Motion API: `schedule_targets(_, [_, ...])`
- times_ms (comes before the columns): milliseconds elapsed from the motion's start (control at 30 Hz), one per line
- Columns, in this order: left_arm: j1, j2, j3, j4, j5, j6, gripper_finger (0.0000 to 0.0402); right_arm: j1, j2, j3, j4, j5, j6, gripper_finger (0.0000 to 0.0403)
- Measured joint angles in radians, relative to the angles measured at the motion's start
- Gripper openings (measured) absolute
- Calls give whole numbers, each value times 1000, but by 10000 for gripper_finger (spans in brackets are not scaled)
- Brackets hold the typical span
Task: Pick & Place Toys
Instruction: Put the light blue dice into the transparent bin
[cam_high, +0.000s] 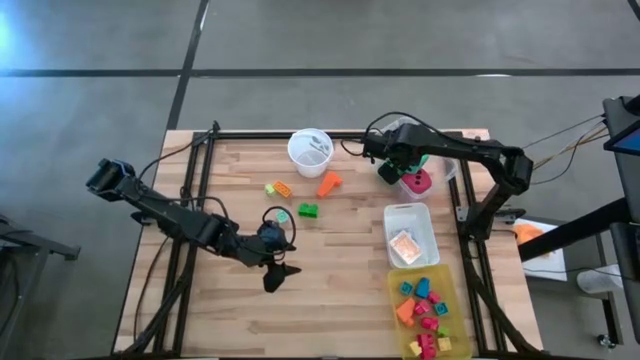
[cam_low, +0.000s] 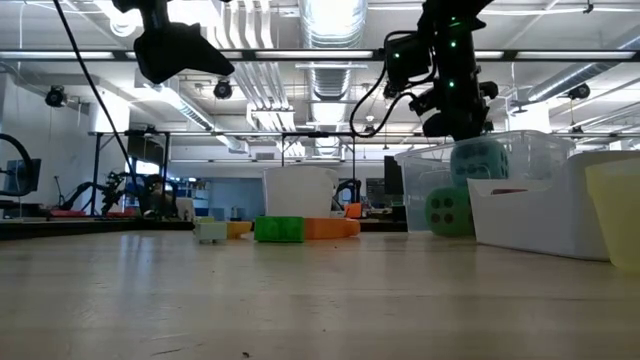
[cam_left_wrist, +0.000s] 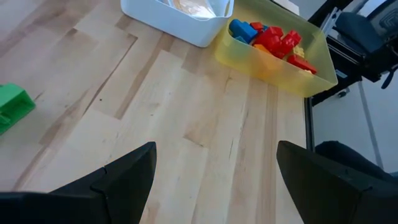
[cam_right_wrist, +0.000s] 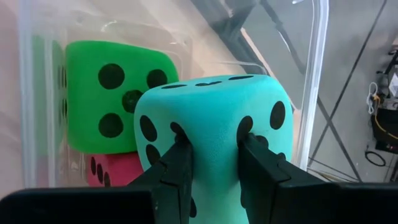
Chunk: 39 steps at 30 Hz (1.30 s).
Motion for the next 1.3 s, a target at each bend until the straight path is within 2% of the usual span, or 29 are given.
schedule_targets(467, [1,0,0,0,0,0,333,1,0,-2,12,-9,-4,87])
schedule_targets(533, [1,0,0,0,0,0,333,1,0,-2,13,-14,-3,120])
schedule_targets(733, [1,0,0,-7,-7,0,333,2,-1,-1,13,-65,-5,256])
schedule_targets(867, [1,1,0,-10,-11,0,333,4,-2,-2,8,-76,-4,315])
schedule_targets(1033, [1,1,0,-10,-11,0,333,11,-17,-3,0,-89,2,348])
schedule_targets(1300, [5,1,0,-10,-18,0,333,38,-72,-5,-67,-95,73,353])
